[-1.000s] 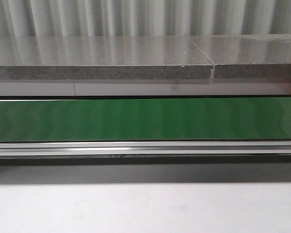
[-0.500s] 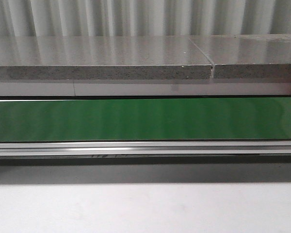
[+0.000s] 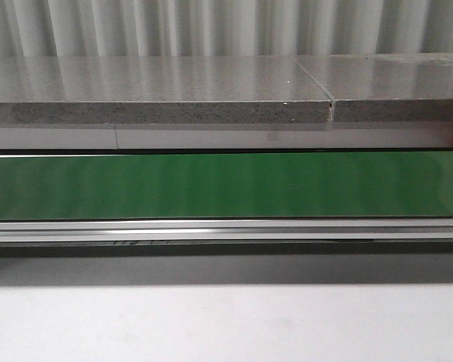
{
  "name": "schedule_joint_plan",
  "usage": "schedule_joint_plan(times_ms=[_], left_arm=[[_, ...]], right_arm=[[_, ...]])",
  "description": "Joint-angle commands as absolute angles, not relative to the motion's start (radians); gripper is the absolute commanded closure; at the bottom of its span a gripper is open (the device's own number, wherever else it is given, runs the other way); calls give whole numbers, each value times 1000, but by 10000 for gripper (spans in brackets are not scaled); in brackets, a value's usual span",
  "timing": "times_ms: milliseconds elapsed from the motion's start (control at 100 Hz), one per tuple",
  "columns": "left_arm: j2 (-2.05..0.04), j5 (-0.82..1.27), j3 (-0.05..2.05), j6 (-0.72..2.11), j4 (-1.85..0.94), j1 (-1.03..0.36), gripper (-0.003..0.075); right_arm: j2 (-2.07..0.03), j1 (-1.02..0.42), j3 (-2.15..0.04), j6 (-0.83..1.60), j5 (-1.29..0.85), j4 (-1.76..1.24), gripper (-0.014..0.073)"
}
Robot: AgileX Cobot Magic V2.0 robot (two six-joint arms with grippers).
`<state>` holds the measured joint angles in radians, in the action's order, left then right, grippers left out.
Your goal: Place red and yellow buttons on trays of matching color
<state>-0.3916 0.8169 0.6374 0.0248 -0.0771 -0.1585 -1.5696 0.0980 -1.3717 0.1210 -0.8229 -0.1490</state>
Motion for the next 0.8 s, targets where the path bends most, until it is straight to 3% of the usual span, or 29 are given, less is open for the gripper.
schedule_joint_plan(times_ms=[0,790], left_arm=[[-399,743,664,24,-90,-167,741],[-399,743,664,24,-90,-167,741]], right_arm=[[-1473,88,-1329,134,-755,-147,695],[-701,81,-696,165,-577,-148,695]])
